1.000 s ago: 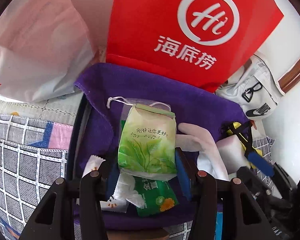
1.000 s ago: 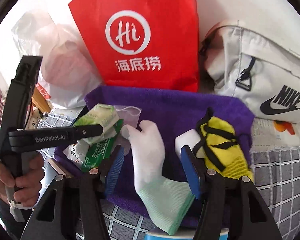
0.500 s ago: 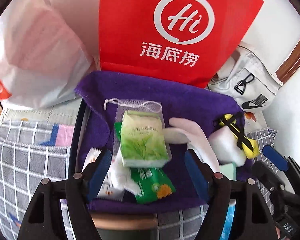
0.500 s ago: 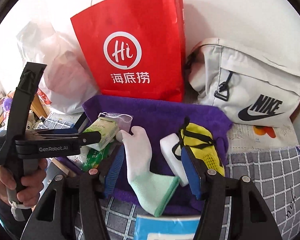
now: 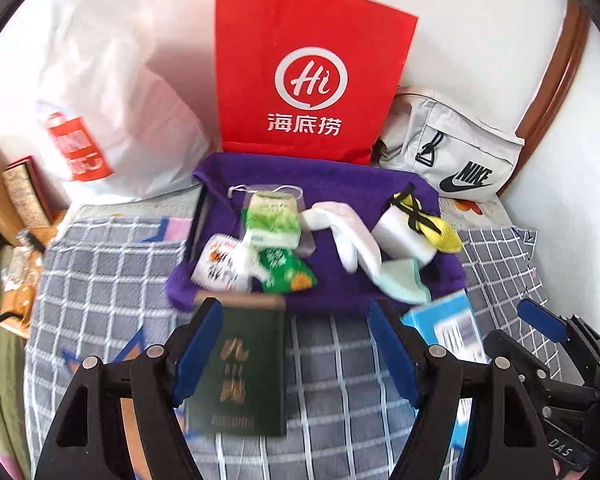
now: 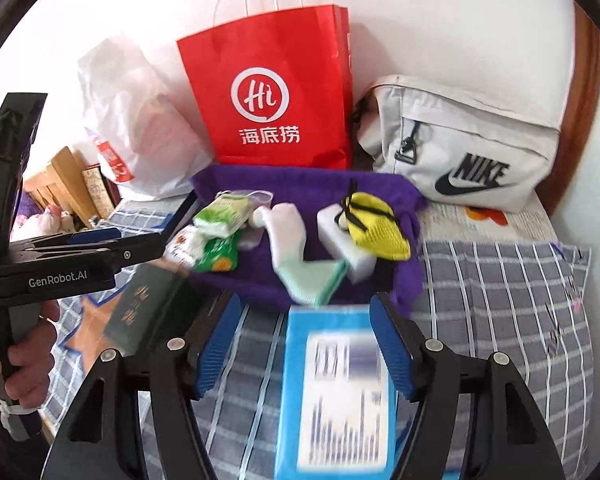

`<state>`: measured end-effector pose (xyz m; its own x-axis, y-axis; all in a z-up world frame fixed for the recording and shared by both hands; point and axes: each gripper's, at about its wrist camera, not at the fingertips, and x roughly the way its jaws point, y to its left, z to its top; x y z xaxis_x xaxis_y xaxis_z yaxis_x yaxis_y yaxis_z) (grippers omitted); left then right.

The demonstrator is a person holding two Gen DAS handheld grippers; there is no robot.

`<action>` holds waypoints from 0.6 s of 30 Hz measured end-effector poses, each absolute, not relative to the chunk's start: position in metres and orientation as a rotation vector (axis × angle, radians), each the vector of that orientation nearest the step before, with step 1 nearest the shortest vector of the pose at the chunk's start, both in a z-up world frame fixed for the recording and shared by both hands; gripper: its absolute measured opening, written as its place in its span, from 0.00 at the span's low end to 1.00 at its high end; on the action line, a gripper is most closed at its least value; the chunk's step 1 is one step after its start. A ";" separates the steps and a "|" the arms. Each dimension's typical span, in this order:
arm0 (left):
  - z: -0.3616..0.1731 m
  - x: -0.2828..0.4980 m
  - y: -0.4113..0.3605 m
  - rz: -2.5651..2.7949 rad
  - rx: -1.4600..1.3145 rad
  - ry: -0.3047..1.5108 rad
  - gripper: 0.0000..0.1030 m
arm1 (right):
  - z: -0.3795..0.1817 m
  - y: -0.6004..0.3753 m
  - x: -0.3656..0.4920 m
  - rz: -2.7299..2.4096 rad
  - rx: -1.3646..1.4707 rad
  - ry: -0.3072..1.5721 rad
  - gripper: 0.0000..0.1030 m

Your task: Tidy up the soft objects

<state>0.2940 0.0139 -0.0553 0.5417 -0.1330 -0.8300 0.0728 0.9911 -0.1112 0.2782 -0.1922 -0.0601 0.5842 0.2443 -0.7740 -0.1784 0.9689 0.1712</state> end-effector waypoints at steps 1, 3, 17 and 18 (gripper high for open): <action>-0.053 0.283 0.013 -0.111 -0.061 0.984 0.72 | -0.058 -0.194 0.270 0.253 0.085 0.915 0.65; -0.049 0.264 0.013 -0.109 -0.067 0.980 0.72 | -0.055 -0.197 0.251 0.248 0.087 0.919 0.66; -0.014 0.120 0.007 -0.101 -0.089 0.885 0.86 | -0.034 -0.213 0.113 0.142 0.103 0.821 1.00; -0.012 0.111 0.005 -0.094 -0.082 0.874 0.86 | -0.034 -0.215 0.106 0.137 0.106 0.824 1.00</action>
<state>0.1109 0.0053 -0.0120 0.6377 -0.1162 -0.7614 0.0488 0.9927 -0.1106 0.1063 -0.2148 -0.0339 0.6712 0.1626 -0.7232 -0.0800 0.9858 0.1474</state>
